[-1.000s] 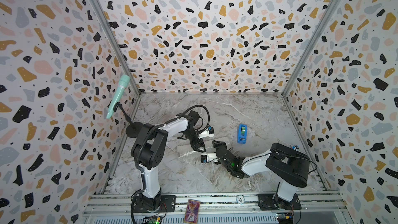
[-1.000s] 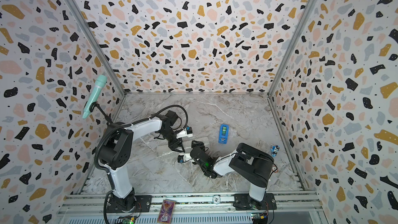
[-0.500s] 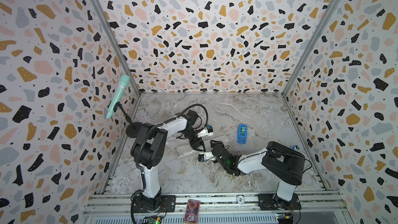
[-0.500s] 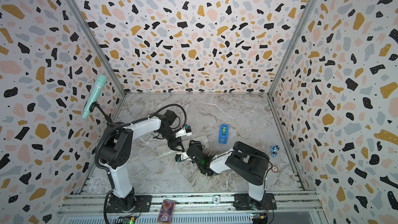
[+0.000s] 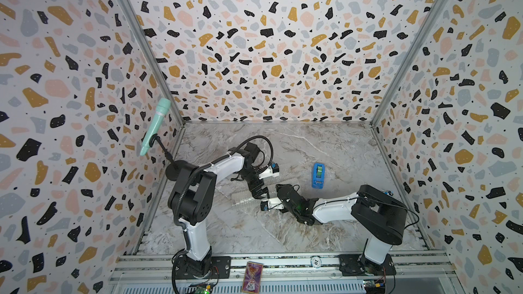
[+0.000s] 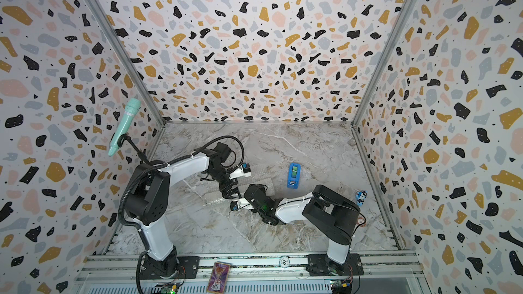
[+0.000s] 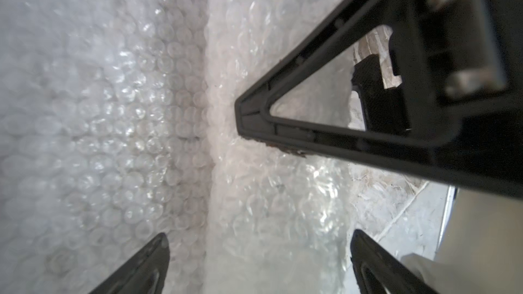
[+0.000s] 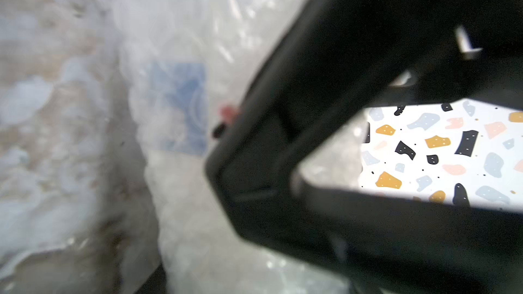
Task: Wrap wine bottles in bubble wrap
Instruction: Wrap the wine bottle in bubble wrap.
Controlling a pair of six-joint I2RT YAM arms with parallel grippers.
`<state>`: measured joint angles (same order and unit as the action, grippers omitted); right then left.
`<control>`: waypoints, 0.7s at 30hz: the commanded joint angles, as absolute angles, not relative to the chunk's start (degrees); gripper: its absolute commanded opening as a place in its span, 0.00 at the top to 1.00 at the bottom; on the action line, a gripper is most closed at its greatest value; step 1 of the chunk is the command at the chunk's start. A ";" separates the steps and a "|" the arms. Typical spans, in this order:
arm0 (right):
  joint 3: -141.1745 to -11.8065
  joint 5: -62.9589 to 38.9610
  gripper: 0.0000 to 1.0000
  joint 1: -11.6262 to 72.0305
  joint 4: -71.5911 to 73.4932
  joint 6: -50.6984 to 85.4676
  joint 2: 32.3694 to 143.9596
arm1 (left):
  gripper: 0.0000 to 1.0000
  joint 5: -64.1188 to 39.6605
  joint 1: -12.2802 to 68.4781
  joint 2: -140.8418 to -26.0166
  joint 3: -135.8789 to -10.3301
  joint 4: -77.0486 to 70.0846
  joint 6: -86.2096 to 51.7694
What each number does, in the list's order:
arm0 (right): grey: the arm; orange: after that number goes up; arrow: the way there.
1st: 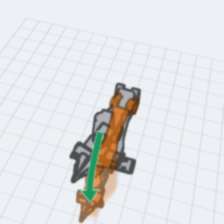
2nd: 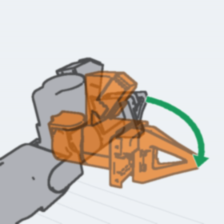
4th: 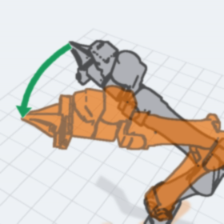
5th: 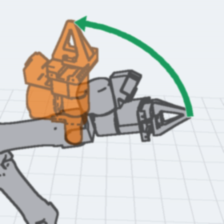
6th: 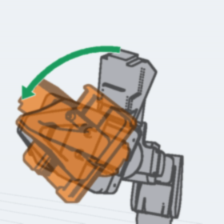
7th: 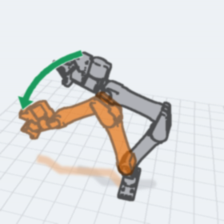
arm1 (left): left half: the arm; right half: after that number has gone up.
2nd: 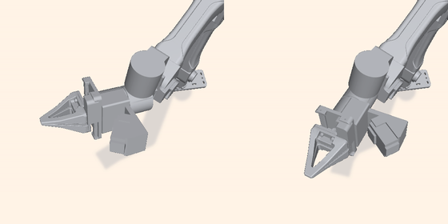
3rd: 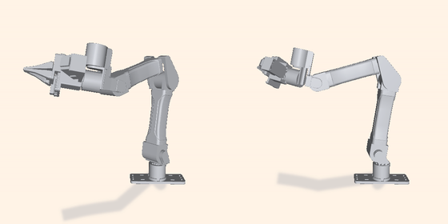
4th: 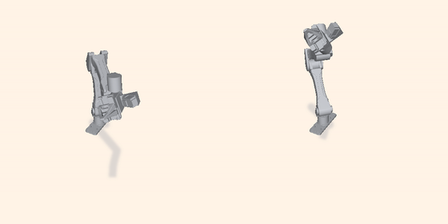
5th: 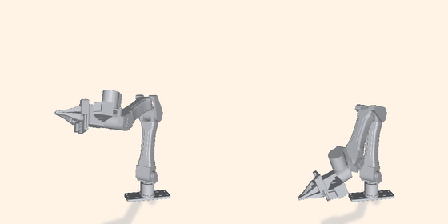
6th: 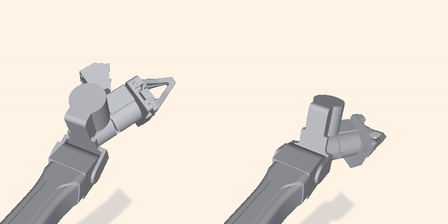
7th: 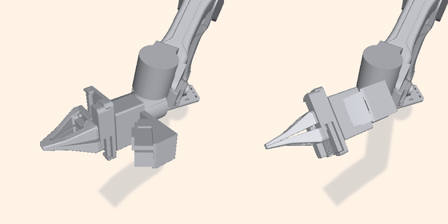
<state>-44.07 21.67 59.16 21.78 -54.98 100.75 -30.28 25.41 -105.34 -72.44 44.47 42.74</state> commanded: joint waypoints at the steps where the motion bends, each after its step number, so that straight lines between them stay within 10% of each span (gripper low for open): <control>1: -46.29 16.64 0.69 58.30 8.27 -50.11 99.84 | 0.00 -28.26 25.84 -101.61 -70.87 43.74 41.95; 21: -62.51 1.10 0.75 56.44 -20.09 -40.45 105.75 | 0.00 10.19 24.46 -73.47 -49.65 9.35 29.76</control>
